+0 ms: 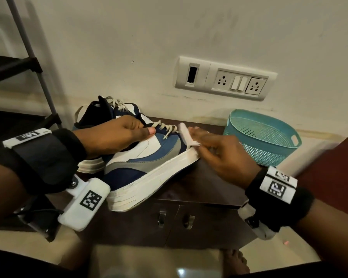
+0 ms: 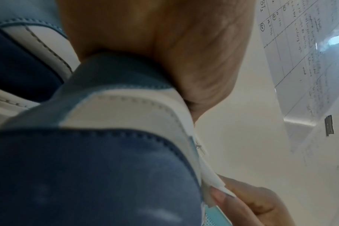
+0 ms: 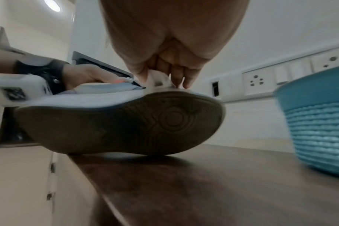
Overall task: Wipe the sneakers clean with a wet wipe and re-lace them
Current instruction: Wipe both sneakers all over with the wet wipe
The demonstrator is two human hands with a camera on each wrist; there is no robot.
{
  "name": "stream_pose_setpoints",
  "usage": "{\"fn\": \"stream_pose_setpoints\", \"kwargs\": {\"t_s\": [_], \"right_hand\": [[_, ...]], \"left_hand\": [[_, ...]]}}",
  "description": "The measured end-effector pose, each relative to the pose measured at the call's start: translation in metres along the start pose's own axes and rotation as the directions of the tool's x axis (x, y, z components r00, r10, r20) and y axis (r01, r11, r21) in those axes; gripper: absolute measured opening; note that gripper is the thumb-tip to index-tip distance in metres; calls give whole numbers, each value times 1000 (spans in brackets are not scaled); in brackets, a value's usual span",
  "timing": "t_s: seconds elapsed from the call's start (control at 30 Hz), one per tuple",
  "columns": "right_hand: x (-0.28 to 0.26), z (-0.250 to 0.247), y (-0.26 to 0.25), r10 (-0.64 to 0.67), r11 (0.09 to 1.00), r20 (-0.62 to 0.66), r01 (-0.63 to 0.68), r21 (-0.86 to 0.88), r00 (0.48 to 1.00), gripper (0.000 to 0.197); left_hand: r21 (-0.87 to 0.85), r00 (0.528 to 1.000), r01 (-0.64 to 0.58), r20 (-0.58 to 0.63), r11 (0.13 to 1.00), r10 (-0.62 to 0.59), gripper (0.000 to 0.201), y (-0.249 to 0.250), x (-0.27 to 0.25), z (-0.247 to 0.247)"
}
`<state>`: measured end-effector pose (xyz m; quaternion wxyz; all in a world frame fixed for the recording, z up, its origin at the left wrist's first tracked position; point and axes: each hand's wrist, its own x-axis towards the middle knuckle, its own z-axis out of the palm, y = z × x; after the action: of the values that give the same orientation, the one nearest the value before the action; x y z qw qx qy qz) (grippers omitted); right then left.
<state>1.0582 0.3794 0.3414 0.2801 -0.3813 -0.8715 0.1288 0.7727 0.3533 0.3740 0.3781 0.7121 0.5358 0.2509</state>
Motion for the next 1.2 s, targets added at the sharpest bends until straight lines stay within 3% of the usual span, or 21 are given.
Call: {"fn": "stream_pose_setpoints", "kwargs": {"t_s": [0.07, 0.1, 0.2, 0.3, 0.33, 0.4, 0.47, 0.57, 0.63, 0.8, 0.87, 0.97, 1.07, 1.2], "right_hand": [[-5, 6, -18, -75, 992, 81, 66, 108, 994, 37], [-6, 4, -26, -48, 977, 102, 26, 211, 994, 33], [3, -17, -40, 186, 800, -3, -150, 580, 983, 19], [16, -38, -20, 529, 604, -100, -291, 742, 843, 20], [19, -44, -11, 601, 583, -141, -311, 751, 787, 20], [22, -52, 12, 640, 656, -266, -334, 677, 721, 23], [22, -49, 27, 517, 836, -368, -364, 410, 773, 28], [16, -29, 27, 311, 947, -172, -321, -32, 935, 23], [7, -13, 16, 202, 971, -90, -211, -110, 975, 27], [-6, 11, -13, -66, 987, 21, 68, -145, 998, 39], [-2, 7, -8, -79, 979, 11, 79, -187, 997, 36], [10, -10, 4, 17, 976, -41, -25, -215, 999, 27], [7, -6, -3, 35, 978, -54, -45, -205, 998, 28], [-16, 25, -37, -144, 962, 34, 148, -230, 989, 43]], "left_hand": [[0, 1000, 1, 3, 1000, -1, 56, -1, -1, -1], [-1, 1000, 3, 1, 1000, -3, 58, -1, 0, -1], [0, 1000, 3, -9, 1000, -3, 59, -1, 0, -1], [17, 1000, 3, -15, 1000, -3, 53, 0, 0, 0], [22, 1000, 4, -20, 1000, -4, 53, 0, 0, 0], [19, 1000, -2, -17, 1000, 2, 53, 1, 0, 0], [13, 1000, -10, -7, 1000, 10, 53, 1, -1, 0], [7, 1000, 1, -21, 1000, -1, 53, 0, -1, 1], [10, 1000, 8, -28, 1000, -8, 54, -1, -1, 1], [11, 999, 14, -35, 1000, -14, 54, -5, 0, -1], [-5, 1000, 17, -27, 1000, -17, 54, -4, 1, 0], [-28, 999, 21, -29, 999, -22, 53, -3, 2, 0], [-39, 999, 21, -43, 999, -23, 55, -3, 2, 2], [-99, 996, 75, -49, 992, -80, 55, -6, 4, 1]]}}
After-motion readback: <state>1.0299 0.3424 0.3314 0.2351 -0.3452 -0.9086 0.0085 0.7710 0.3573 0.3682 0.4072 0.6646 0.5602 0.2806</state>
